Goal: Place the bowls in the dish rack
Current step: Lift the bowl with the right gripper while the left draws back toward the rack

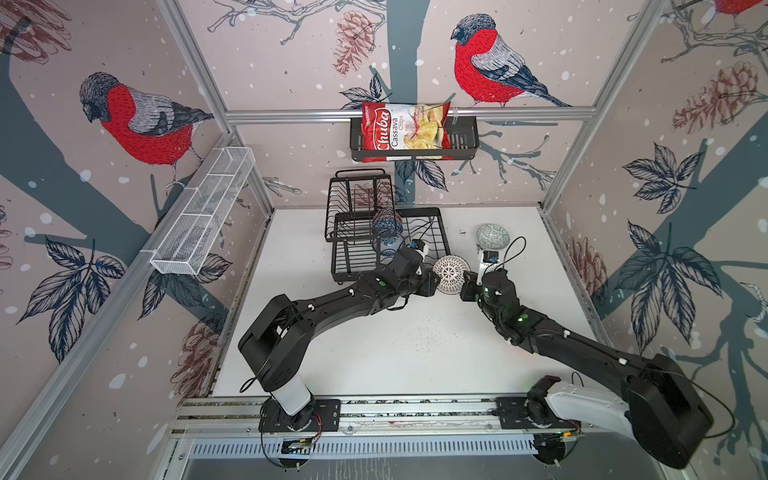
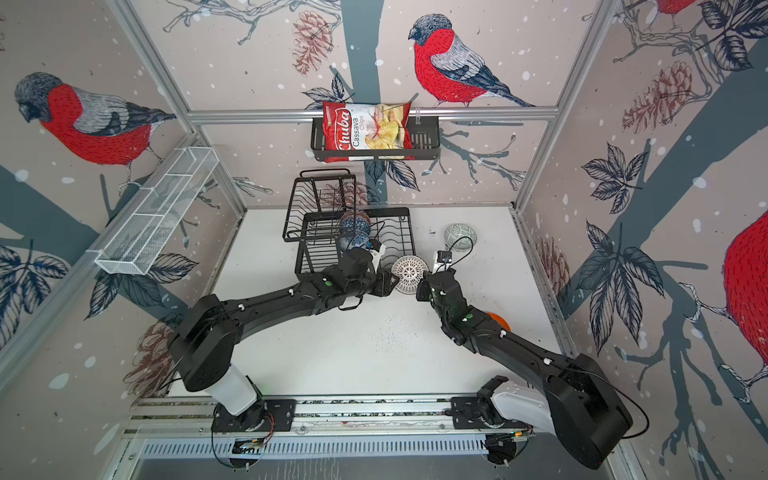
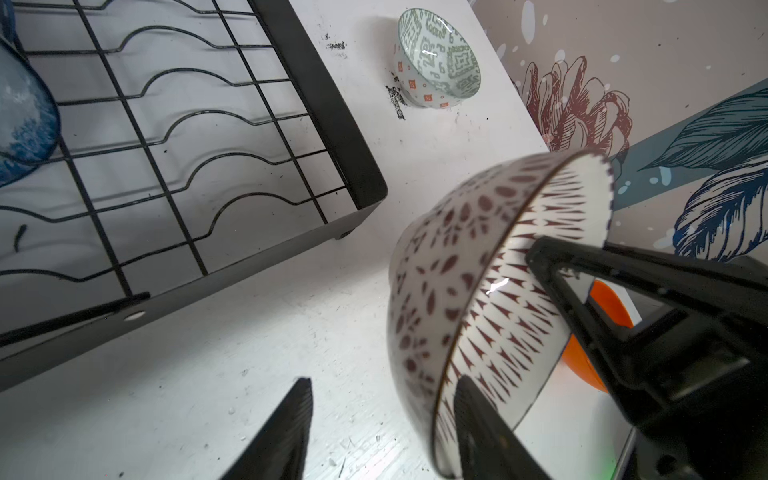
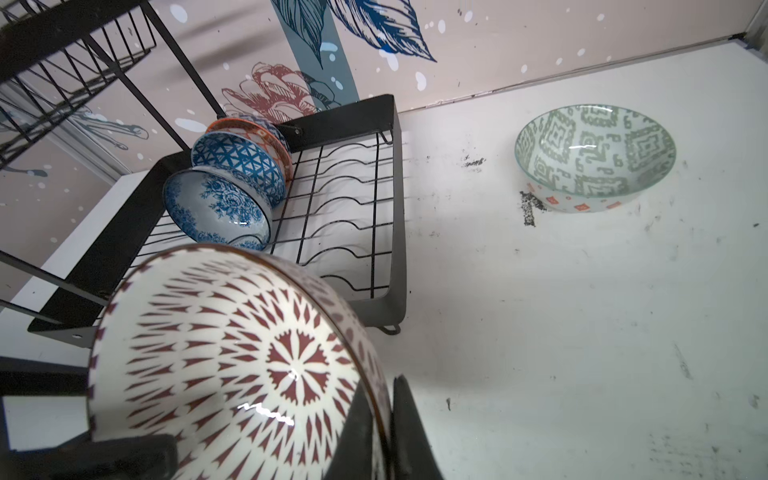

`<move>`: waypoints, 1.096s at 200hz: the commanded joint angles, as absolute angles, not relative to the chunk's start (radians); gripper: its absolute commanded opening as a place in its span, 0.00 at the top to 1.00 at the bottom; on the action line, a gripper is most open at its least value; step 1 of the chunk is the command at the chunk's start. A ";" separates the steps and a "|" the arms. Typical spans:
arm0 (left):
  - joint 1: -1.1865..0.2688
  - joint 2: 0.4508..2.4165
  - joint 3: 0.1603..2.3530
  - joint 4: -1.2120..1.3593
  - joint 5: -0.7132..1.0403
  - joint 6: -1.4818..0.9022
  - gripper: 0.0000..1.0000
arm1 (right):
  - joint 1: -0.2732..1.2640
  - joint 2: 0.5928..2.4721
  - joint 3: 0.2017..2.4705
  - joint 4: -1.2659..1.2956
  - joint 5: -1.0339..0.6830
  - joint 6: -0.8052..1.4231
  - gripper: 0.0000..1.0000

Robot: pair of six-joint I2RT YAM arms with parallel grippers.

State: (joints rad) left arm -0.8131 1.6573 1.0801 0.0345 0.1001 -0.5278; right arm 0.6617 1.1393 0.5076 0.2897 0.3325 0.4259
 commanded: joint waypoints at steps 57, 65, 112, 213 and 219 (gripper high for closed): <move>-0.812 1.628 1.065 0.112 0.065 -0.537 0.75 | 0.751 1.181 0.504 0.465 0.428 0.464 0.97; -0.811 1.625 1.064 0.112 0.056 -0.537 0.76 | 0.764 1.187 0.502 0.476 0.446 0.466 0.97; -0.799 1.605 1.044 0.118 0.024 -0.547 0.94 | 0.823 1.220 0.506 0.518 0.469 0.451 0.96; -0.795 1.536 1.003 0.146 -0.073 -0.563 1.00 | 0.848 1.278 0.528 0.526 0.447 0.423 0.76; -0.794 1.532 1.003 0.147 -0.079 -0.564 1.00 | 0.848 1.282 0.527 0.528 0.445 0.418 0.73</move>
State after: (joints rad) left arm -0.7952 1.5532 1.0023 0.0620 -0.0566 -0.5507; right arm 0.8494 1.2682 0.5228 0.5045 0.4545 0.4400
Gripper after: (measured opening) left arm 0.109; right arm 0.217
